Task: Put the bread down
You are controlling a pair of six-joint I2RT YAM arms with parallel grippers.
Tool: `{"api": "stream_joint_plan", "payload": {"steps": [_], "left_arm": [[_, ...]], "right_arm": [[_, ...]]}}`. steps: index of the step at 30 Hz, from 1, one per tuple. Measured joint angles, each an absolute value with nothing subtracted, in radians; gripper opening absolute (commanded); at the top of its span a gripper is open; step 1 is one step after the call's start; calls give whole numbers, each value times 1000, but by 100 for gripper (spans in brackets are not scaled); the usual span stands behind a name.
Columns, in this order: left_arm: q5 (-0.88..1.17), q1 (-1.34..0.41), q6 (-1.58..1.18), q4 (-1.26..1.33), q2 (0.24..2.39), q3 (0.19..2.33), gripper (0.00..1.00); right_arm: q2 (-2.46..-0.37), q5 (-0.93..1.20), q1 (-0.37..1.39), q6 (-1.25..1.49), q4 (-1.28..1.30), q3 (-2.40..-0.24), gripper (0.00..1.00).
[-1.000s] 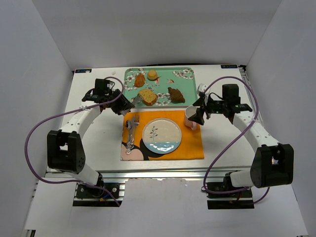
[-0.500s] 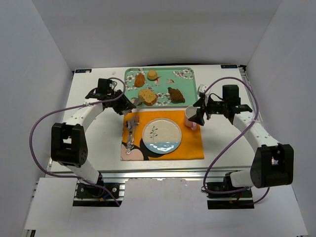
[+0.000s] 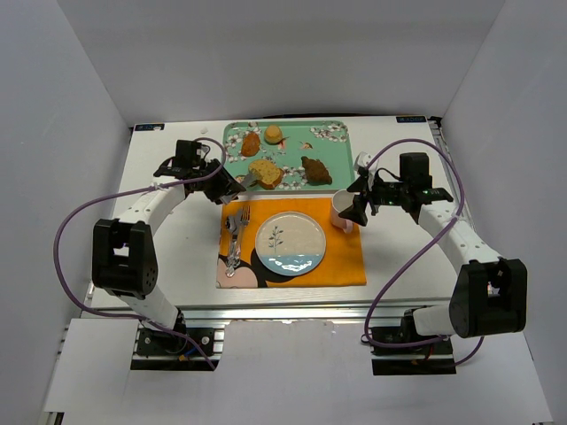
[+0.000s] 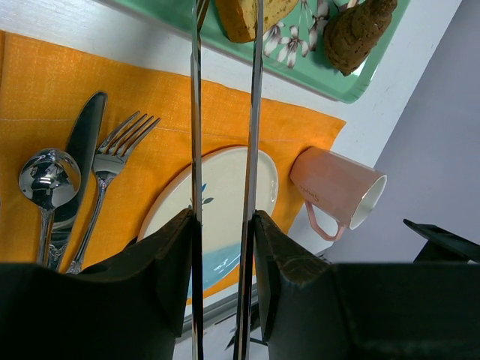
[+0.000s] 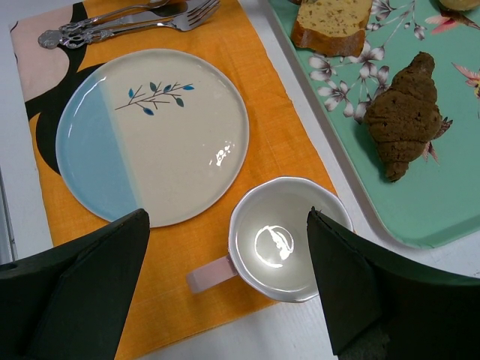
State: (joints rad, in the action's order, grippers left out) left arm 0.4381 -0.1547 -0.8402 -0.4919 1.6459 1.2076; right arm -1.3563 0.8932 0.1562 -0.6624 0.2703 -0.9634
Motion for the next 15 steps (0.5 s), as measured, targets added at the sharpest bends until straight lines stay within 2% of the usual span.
{"api": "stream_joint_plan", "payload": {"steps": [6, 8, 12, 15], "left_arm": [[443, -155, -847, -483, 1646, 1202, 42], [448, -155, -852, -475, 1646, 1194, 35], [458, -155, -859, -466, 1648, 1185, 28], [464, -155, -866, -459, 1648, 1185, 16]], "right_arm": [[-1356, 894, 156, -662, 270, -963, 89], [-1356, 894, 156, -662, 270, -962, 89], [-1352, 894, 155, -662, 271, -962, 89], [-1344, 894, 150, -663, 271, -962, 89]]}}
